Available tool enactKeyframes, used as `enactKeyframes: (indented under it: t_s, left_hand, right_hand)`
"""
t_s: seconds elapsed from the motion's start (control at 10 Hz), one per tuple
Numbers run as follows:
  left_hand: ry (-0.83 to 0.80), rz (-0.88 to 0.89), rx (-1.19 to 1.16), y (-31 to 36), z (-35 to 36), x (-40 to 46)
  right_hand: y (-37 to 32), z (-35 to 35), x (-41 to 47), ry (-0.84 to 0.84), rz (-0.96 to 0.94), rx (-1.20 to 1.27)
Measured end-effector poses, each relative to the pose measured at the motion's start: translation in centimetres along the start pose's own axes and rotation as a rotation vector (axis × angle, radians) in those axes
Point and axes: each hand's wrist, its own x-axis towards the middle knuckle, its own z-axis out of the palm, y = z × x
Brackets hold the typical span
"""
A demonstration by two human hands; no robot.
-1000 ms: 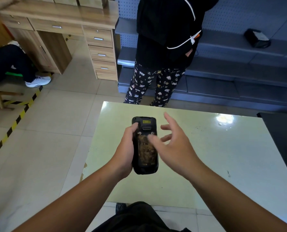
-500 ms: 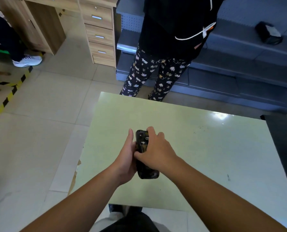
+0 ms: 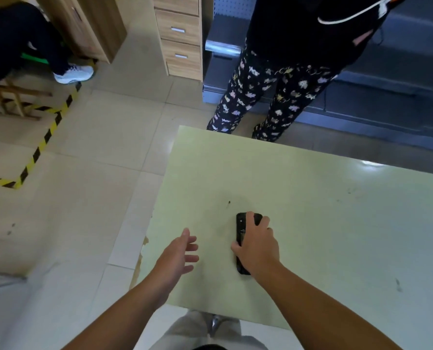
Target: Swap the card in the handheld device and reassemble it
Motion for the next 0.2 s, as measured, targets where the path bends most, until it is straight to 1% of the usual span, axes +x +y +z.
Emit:
enactKeyframes:
  t_s: [0.1,0.2]
  left_hand:
    - [0.001,0.005,0.009,-0.6,0.0,0.1]
    - [-0.001,0.025,0.107,-0.8,0.2,-0.7]
  right_hand:
    - [0.2,-0.1,0.2,-0.015,-0.009,0.006]
    - [0.7,-2.0,0.5,-0.155,-0.02,0.081]
